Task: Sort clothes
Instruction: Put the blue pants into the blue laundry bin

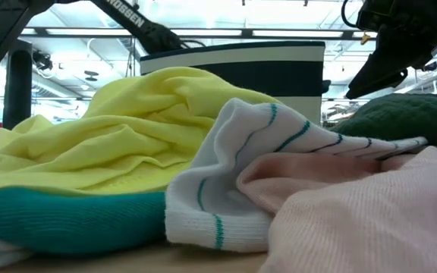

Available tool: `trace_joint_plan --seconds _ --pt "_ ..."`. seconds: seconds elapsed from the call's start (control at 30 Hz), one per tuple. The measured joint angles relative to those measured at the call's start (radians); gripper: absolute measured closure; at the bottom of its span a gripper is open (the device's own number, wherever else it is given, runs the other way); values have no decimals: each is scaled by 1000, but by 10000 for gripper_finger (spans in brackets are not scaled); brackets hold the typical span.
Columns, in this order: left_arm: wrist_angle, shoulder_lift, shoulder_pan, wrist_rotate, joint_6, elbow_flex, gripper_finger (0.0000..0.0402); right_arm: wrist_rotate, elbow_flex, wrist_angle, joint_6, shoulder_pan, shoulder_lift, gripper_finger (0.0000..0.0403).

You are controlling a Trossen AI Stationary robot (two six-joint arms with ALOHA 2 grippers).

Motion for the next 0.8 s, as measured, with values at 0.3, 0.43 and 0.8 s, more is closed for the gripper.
trace_joint_plan --seconds 0.3,0.43,0.8 --pt "-1 2 -1 -22 44 74 245 0 0 -3 2 -1 0 215" --pt "-71 -11 -8 -25 92 177 245 0 0 -4 2 -1 0 215" --pt "-58 -189 -54 -88 233 265 245 -1 0 -16 1 -1 0 215"
